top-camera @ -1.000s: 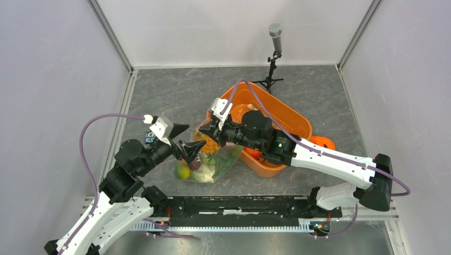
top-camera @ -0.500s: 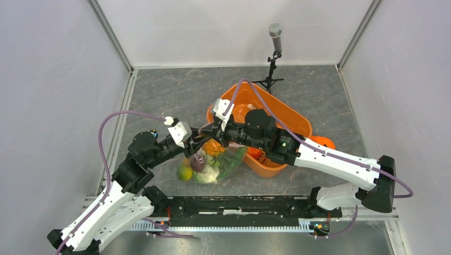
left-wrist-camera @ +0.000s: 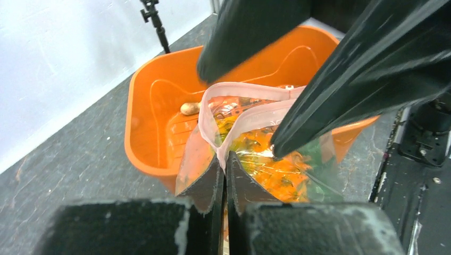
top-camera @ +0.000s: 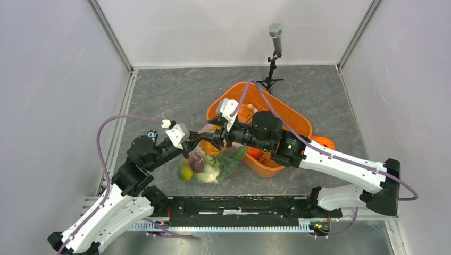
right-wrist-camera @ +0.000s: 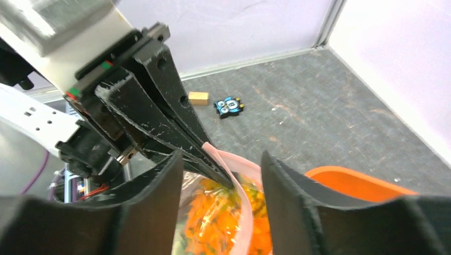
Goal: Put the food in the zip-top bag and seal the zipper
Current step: Adjust the zipper food storage bag at the center of the board.
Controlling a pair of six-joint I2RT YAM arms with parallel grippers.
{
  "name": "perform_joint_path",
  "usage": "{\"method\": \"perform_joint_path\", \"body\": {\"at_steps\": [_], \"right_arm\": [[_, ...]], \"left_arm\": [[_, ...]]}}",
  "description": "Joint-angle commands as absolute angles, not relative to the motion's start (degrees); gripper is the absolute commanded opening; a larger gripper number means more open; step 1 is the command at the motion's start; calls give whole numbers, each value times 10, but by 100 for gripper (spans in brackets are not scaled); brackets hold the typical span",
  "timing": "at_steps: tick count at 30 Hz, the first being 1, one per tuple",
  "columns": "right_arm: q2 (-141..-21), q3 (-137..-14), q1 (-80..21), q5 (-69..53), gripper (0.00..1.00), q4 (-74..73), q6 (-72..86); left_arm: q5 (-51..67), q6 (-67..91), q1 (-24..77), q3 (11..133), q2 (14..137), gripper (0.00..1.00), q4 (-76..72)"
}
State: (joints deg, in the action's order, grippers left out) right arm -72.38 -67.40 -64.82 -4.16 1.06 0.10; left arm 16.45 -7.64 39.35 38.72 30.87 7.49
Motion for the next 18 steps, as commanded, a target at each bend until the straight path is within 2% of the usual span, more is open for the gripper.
{"method": "perform_joint_path", "body": {"at_steps": [1, 3, 6, 13, 18], "right_arm": [[-658, -651, -637, 22, 72, 78, -5], [-628, -621, -610, 13, 86, 89, -2], [-595, -588, -538, -72, 94, 75, -1], [-496, -433, -384, -217, 98, 79, -43], [-475, -322, -209, -430, 98, 199, 74]], "left_arm": [[102, -78, 393, 360, 279, 2, 21], [96, -82, 393, 355, 269, 2, 20], [104, -86, 393, 351, 260, 2, 27], [117, -88, 393, 352, 240, 2, 34], [132, -102, 393, 368, 233, 2, 64]]}}
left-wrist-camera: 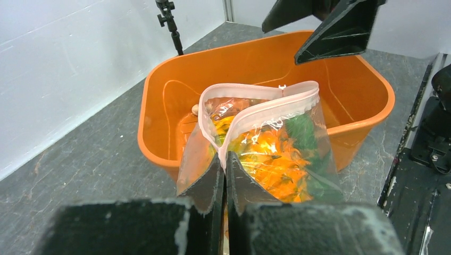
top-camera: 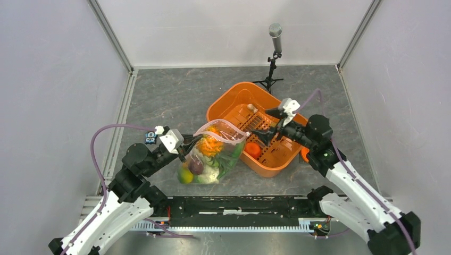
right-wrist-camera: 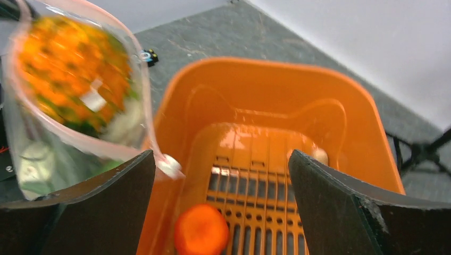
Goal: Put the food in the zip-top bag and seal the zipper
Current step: Adjust the zipper food storage bag at the center of the board.
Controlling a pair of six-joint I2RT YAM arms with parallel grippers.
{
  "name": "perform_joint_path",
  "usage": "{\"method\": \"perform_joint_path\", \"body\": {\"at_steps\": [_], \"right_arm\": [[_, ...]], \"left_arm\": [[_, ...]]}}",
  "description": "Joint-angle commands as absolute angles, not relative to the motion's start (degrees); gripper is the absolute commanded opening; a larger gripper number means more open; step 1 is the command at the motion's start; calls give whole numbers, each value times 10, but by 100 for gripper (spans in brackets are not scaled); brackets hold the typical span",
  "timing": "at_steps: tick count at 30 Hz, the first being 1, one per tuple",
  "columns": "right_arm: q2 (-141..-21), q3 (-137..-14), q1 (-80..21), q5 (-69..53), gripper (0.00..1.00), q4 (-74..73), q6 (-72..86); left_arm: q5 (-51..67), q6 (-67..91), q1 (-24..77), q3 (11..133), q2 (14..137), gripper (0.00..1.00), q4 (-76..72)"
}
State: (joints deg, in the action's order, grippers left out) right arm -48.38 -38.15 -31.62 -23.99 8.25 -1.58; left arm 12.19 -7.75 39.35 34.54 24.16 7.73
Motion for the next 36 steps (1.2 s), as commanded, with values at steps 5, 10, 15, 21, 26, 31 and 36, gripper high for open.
{"method": "perform_joint_path", "body": {"at_steps": [5, 10, 15, 21, 26, 31, 36], "right_arm": [[-525, -156, -126, -614, 98, 729, 405], [-652, -151, -127, -638, 99, 973, 579], [-753, -189, -156, -649, 98, 1085, 656], [-721, -215, -190, -626, 98, 799, 431], [-668, -288, -259, -541, 98, 352, 68], [-707, -254, -259, -583, 98, 518, 166], [-716, -243, -268, -597, 98, 597, 216]], "left_arm": [[139, -103, 393, 361, 224, 2, 69], [141, -99, 393, 360, 213, 2, 65], [155, -92, 393, 362, 212, 2, 60], [162, -80, 393, 360, 207, 2, 39], [183, -60, 393, 360, 198, 2, 25], [185, -56, 393, 363, 179, 2, 20], [190, -56, 393, 369, 170, 2, 29]]}}
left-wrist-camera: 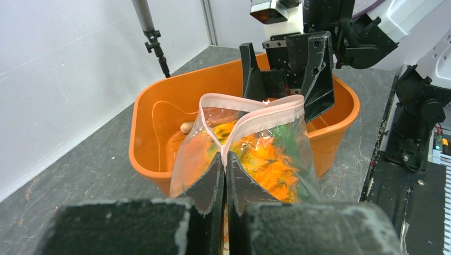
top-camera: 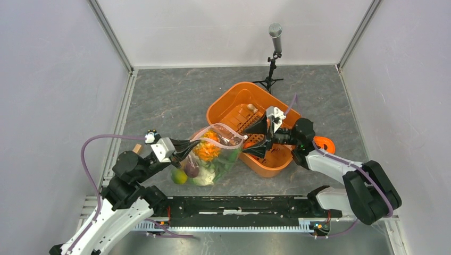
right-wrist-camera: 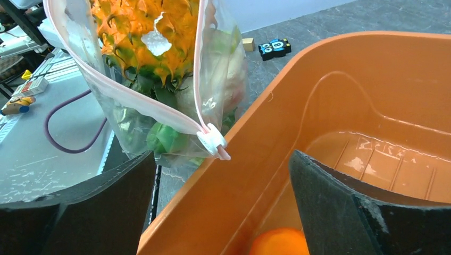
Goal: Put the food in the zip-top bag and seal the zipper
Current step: Adjust the zipper food storage bag at the center of the board.
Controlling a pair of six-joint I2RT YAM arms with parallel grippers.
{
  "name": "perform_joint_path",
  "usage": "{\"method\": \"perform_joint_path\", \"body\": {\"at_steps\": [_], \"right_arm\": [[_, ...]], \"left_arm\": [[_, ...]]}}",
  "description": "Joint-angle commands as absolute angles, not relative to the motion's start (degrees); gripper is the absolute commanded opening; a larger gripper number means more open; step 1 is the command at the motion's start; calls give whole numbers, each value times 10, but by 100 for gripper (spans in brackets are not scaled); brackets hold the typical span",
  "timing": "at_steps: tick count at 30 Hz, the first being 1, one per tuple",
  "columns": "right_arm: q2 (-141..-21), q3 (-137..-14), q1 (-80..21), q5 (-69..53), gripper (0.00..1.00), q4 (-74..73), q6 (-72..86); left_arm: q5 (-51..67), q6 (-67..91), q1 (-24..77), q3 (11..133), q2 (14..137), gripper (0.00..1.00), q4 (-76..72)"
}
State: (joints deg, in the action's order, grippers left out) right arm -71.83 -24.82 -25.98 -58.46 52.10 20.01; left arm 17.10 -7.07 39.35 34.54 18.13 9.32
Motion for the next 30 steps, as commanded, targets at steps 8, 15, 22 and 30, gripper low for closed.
{"method": "perform_joint_path", "body": {"at_steps": [8, 15, 22, 30], "right_arm": [[-746, -230, -271, -616, 58, 742, 333], [-756, -215, -272, -617, 44, 792, 366], [-737, -223, -272, -608, 44, 686, 296], [-731, -243, -276, -599, 30, 650, 268]], "left_arm": [[196, -50, 393, 376, 166, 2, 17], [183, -48, 393, 380, 154, 2, 18], [181, -47, 393, 379, 153, 2, 12], [179, -41, 393, 377, 150, 2, 5]]}}
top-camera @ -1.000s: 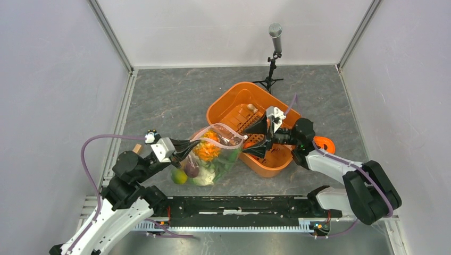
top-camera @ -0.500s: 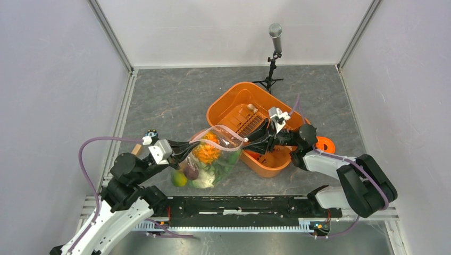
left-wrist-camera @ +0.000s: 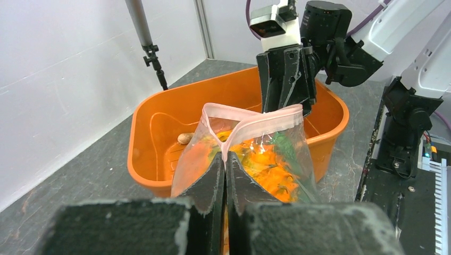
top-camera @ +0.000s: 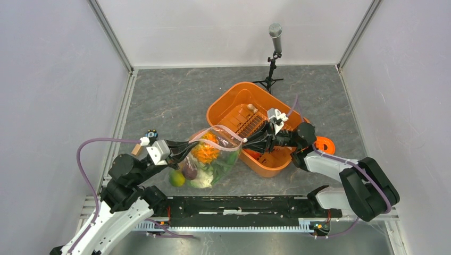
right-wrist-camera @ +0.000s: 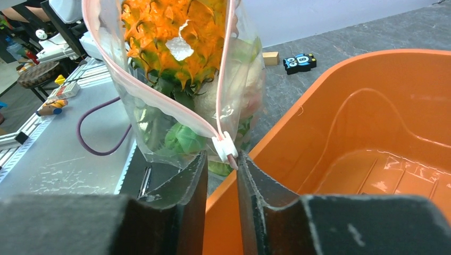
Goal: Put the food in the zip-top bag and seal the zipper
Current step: Adjust the zipper food storage bag at the center of the board.
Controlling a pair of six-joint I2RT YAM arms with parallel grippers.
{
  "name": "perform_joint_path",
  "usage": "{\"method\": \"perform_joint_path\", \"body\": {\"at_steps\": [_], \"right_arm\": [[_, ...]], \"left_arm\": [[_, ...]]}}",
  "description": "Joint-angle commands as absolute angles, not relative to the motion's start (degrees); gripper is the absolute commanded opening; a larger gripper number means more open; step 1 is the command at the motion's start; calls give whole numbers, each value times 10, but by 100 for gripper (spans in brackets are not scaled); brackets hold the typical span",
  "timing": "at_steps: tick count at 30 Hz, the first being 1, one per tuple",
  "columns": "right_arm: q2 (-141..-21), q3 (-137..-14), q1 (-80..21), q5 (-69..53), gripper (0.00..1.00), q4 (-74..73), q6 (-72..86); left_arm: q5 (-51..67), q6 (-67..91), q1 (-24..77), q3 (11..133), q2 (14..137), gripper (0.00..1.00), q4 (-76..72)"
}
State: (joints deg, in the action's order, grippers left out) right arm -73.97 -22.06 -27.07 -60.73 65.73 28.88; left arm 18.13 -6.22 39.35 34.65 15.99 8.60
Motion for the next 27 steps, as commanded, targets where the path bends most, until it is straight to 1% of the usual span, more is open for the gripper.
{"method": "perform_joint_path", "body": {"at_steps": [1, 3, 6, 9, 10, 11, 13, 19, 21, 22, 23, 24, 25, 26, 27], "right_arm": [[-733, -244, -278, -597, 30, 656, 272], [-736, -245, -282, -596, 25, 670, 282], [-732, -242, -284, -588, 22, 675, 282], [-730, -239, -284, -582, 9, 678, 285], [-729, -237, -284, -581, 7, 683, 290], [-727, -233, -284, -580, 6, 692, 295], [-721, -225, -284, -574, 0, 707, 305], [-703, -211, -284, -551, 0, 763, 349], [-692, -217, -284, -542, 0, 738, 339], [-682, -223, -284, -535, 0, 695, 321], [-672, -232, -285, -527, 0, 644, 286], [-657, -242, -286, -518, 0, 576, 248], [-641, -254, -287, -507, 0, 501, 202], [-629, -266, -290, -489, 0, 440, 160], [-619, -283, -293, -478, 0, 376, 120]], "left_arm": [[178, -40, 393, 377, 149, 2, 3], [177, -38, 393, 376, 148, 2, 3], [168, -38, 393, 375, 144, 2, 3], [167, -38, 393, 374, 142, 2, 4], [165, -37, 393, 374, 140, 2, 5], [163, -37, 393, 372, 138, 2, 5], [157, -36, 393, 369, 134, 2, 5], [145, -43, 393, 370, 129, 2, 24], [119, -45, 393, 378, 128, 3, 50], [101, -43, 393, 381, 127, 8, 66], [79, -43, 393, 387, 127, 16, 85], [53, -41, 393, 397, 128, 21, 114], [10, -36, 393, 413, 130, 29, 140], [-35, -29, 393, 427, 132, 43, 174], [-57, -27, 393, 444, 136, 53, 207]]}}
